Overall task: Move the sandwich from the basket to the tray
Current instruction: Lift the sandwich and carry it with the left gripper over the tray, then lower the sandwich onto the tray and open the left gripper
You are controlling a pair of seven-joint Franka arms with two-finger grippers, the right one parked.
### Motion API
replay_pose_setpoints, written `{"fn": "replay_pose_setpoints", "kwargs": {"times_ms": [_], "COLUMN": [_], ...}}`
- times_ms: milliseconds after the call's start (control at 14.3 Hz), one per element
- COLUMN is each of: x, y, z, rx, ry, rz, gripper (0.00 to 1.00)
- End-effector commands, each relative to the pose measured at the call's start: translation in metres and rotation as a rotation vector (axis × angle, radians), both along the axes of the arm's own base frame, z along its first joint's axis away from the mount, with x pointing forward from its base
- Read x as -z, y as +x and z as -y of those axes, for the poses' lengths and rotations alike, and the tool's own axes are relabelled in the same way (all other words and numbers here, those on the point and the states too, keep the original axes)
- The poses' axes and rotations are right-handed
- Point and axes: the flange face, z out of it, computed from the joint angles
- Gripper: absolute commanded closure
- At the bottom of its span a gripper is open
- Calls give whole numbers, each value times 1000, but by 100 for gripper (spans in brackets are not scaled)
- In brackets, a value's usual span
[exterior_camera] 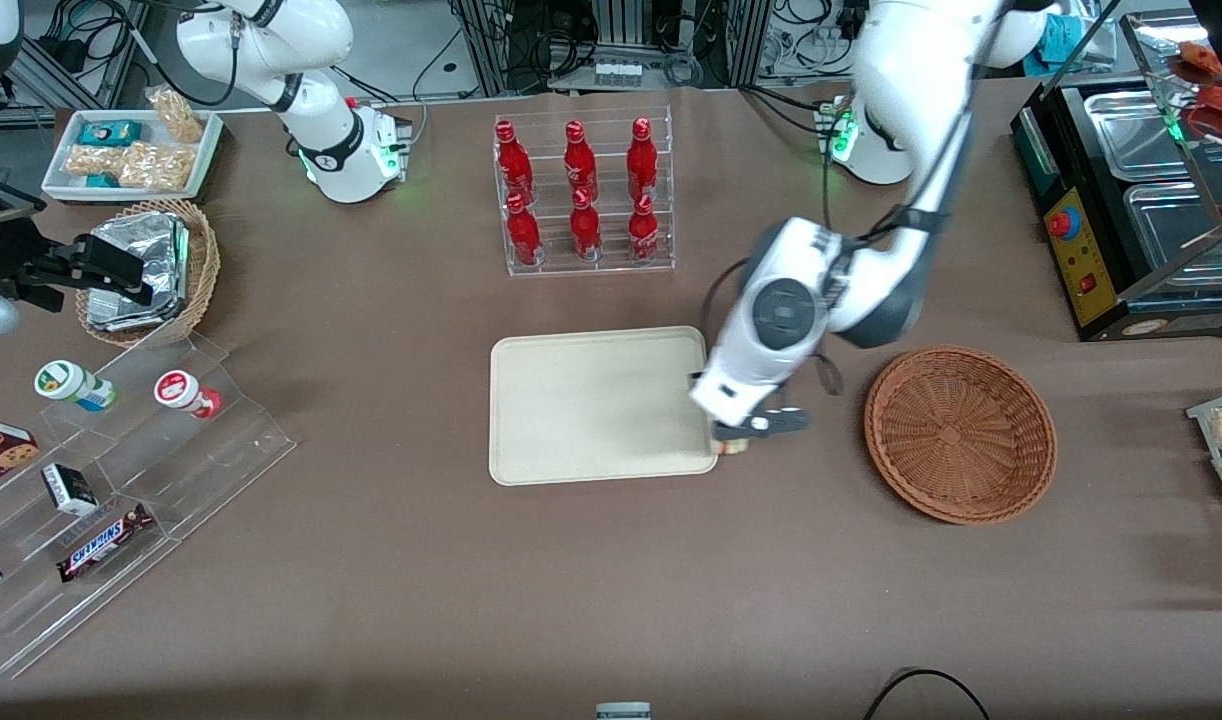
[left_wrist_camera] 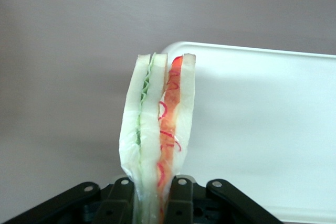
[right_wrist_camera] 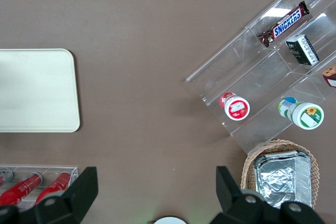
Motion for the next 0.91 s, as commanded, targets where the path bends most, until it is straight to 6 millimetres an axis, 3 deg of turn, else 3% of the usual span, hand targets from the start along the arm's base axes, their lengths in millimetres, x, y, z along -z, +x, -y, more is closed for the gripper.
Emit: {"fn": "replay_pose_setpoints", "kwargs": {"times_ms": [0,140,350,630,840], "x": [15,28,50,69,90], "y": [-4,-18,-39,-59,-66], "z": [64,100,132,151,161], "rx": [-50,-52,-15,23,-55], "ry": [-5,-25,-48,-36,-36], "rz": [23,61,87,75,79], "gripper": [100,100,100,99,86]}}
